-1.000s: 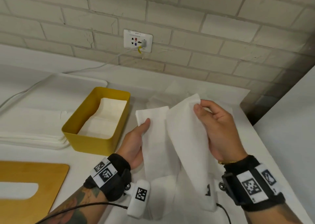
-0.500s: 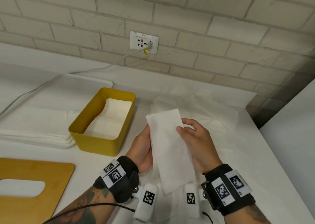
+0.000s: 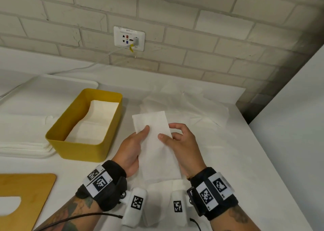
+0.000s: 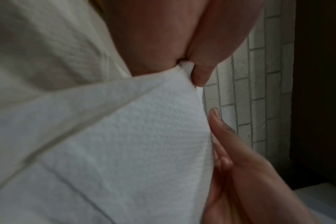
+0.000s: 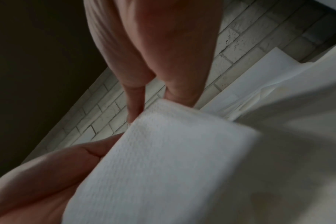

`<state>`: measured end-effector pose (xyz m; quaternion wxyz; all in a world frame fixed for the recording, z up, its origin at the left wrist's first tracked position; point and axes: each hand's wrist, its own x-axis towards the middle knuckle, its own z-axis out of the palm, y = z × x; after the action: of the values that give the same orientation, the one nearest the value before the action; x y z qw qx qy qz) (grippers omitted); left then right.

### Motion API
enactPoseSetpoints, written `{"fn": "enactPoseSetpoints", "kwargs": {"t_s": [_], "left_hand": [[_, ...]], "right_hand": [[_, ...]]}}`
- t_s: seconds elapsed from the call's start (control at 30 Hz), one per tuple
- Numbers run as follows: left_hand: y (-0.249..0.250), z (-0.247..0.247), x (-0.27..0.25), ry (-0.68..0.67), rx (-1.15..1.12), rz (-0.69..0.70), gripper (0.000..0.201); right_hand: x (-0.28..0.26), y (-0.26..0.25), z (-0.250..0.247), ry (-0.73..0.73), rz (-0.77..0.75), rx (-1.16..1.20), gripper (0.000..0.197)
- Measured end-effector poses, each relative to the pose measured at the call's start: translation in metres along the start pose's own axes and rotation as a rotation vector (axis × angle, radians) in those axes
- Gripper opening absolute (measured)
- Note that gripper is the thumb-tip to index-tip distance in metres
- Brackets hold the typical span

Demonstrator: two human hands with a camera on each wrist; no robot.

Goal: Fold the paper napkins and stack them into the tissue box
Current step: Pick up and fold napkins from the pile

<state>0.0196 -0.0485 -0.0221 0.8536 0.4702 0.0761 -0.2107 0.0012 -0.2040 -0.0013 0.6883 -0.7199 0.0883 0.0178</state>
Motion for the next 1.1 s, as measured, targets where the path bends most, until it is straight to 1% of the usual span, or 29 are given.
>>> {"fn": "enactPoseSetpoints", "kwargs": {"t_s": [0.07,0.1,0.17,0.23,0.27,0.33,0.4,0.43,0.47,0.53,0.6,0.63,0.67,0.77,0.8,0.87,0.93,1.03,1.07,1.1], "left_hand": [[0.004,-0.003,0.000,0.019,-0.017,0.038,0.034],[0.007,-0.005,0.000,0.033,-0.022,0.063,0.030],[0.011,-0.011,0.001,0.054,-0.015,0.107,0.025],[0.014,-0.015,0.002,0.077,-0.009,0.138,0.023],[0.014,-0.016,0.001,0.084,-0.010,0.148,0.023],[0.014,-0.018,0.001,0.094,-0.013,0.148,0.023],[0.013,-0.016,-0.001,0.101,-0.009,0.144,0.022],[0.011,-0.014,-0.002,0.102,-0.005,0.143,0.021],[0.010,-0.013,-0.002,0.107,-0.002,0.140,0.020],[0.009,-0.012,-0.004,0.120,-0.001,0.131,0.019],[0.008,-0.014,-0.005,0.132,-0.006,0.124,0.020],[0.008,-0.015,-0.006,0.135,-0.011,0.120,0.020],[0.008,-0.016,-0.006,0.139,-0.014,0.117,0.021],[0.008,-0.020,-0.009,0.156,-0.022,0.115,0.023],[0.008,-0.022,-0.010,0.160,-0.027,0.114,0.023],[0.007,-0.024,-0.011,0.169,-0.035,0.111,0.024],[0.007,-0.025,-0.011,0.187,-0.045,0.109,0.024],[0.006,-0.022,-0.010,0.195,-0.046,0.104,0.024],[0.007,-0.020,-0.011,0.192,-0.043,0.102,0.023],[0.007,-0.017,-0.010,0.183,-0.044,0.099,0.021]], "right_hand": [[-0.010,0.008,-0.004,-0.088,0.072,-0.054,0.051],[-0.016,0.013,-0.007,-0.143,0.124,-0.088,0.053],[-0.027,0.019,-0.020,-0.251,0.236,-0.116,0.051],[-0.029,0.015,-0.041,-0.294,0.261,-0.242,0.043],[-0.027,0.010,-0.053,-0.275,0.236,-0.331,0.038],[-0.013,0.000,-0.076,-0.166,0.135,-0.511,0.030],[0.007,-0.008,-0.094,-0.069,0.035,-0.705,0.026],[0.016,-0.011,-0.100,-0.054,-0.004,-0.819,0.027],[0.025,-0.011,-0.105,-0.072,-0.034,-0.936,0.032],[0.040,-0.008,-0.109,-0.188,-0.056,-1.142,0.045],[0.049,-0.003,-0.107,-0.288,-0.024,-1.295,0.053],[0.052,-0.001,-0.106,-0.313,-0.008,-1.349,0.053],[0.054,0.002,-0.104,-0.319,-0.010,-1.385,0.050],[0.057,0.004,-0.098,-0.279,-0.106,-1.446,0.022],[0.057,0.004,-0.097,-0.263,-0.138,-1.460,0.021],[0.057,0.004,-0.099,-0.234,-0.160,-1.452,0.029],[0.055,-0.002,-0.102,-0.190,-0.179,-1.337,0.031],[0.043,-0.033,-0.103,-0.069,-0.267,-0.960,0.018],[0.035,-0.047,-0.100,-0.052,-0.279,-0.795,0.014],[0.027,-0.060,-0.096,-0.073,-0.279,-0.619,0.013]]}}
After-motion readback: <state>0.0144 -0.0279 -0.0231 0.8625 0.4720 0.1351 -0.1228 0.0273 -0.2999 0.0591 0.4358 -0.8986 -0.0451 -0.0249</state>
